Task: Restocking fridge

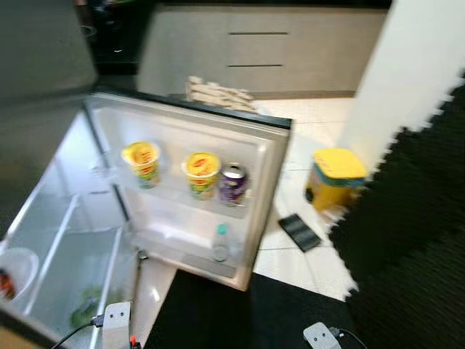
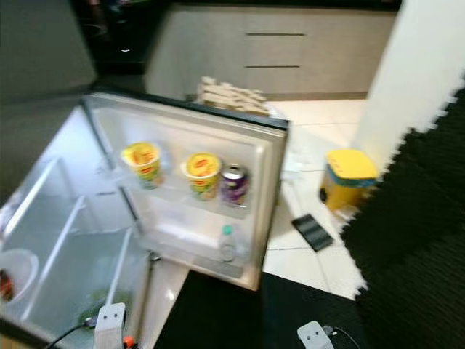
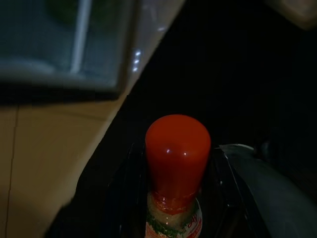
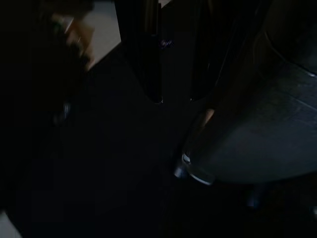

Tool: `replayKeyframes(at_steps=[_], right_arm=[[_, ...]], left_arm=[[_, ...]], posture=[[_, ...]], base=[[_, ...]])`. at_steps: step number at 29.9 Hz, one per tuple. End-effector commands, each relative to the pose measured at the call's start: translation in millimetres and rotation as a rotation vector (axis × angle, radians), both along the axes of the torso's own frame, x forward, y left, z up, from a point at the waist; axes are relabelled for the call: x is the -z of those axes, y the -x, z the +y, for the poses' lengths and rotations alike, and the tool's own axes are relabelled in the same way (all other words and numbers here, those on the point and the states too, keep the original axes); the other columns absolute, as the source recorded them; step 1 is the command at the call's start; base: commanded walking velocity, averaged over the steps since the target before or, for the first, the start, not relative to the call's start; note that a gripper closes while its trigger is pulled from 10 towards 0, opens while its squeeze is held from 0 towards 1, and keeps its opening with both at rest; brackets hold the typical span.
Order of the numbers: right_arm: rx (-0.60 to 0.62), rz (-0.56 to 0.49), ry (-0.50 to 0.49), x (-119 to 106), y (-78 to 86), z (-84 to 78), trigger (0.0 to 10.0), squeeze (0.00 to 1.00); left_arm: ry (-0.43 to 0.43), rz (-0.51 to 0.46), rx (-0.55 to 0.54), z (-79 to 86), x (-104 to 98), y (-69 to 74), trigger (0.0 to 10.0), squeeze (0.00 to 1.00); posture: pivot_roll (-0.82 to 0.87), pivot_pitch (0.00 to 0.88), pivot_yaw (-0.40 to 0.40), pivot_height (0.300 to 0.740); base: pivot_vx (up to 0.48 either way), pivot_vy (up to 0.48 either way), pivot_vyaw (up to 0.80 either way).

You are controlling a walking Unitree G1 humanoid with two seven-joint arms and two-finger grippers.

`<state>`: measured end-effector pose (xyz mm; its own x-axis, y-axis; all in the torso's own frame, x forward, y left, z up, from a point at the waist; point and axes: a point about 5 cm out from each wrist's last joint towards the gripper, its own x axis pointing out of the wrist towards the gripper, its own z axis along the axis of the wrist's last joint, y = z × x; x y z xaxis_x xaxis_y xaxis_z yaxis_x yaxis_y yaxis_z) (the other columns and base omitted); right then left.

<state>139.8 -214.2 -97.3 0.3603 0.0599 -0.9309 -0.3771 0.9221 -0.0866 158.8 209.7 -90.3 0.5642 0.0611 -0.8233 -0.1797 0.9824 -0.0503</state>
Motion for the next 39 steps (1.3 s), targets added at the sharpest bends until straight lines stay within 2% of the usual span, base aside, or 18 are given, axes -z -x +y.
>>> replayKeyframes(at_steps=[1, 6, 13, 19, 32, 39], right_arm=[[0.018, -0.003, 0.012, -0.4, 0.8, -3.8, 10.0, 0.0], [0.007, -0.002, 0.021, -0.5, 1.0, -4.7, 10.0, 0.0], [0.009, -0.011, 0.015, -1.1, -0.4, -5.0, 10.0, 0.0], [0.013, -0.009, 0.054, -1.1, -0.4, -7.6, 10.0, 0.0], [0.027, -0.01, 0.029, -0.3, 0.8, -4.6, 10.0, 0.0], [0.031, -0.012, 0.022, -0.4, 0.4, -3.9, 10.0, 0.0]], left_arm=[[-0.003, 0.007, 0.015, 0.8, 1.1, 3.3, 10.0, 0.0], [0.003, 0.0, 0.022, -0.8, 0.3, 0.7, 10.0, 0.0], [0.008, -0.006, 0.032, -2.8, -0.5, -2.2, 10.0, 0.0], [0.017, -0.003, 0.037, -4.9, 0.5, -0.2, 10.0, 0.0], [0.01, -0.005, 0.076, -6.5, 0.7, 0.2, 10.0, 0.0], [0.011, -0.006, 0.086, -7.3, 0.6, 0.0, 10.0, 0.0]], posture=[[-0.04, 0.0, -0.009, 0.74], [-0.04, 0.0, -0.008, 0.74], [-0.04, 0.0, -0.008, 0.74], [-0.04, 0.0, -0.008, 0.74], [-0.04, 0.0, -0.008, 0.74], [-0.05, 0.0, -0.006, 0.74]], base=[[0.0, 0.0, 0.5], [0.0, 0.0, 0.1], [0.0, 0.0, 0.68], [0.0, 0.0, 0.0], [0.0, 0.0, 0.0], [0.299, 0.0, 0.0]])
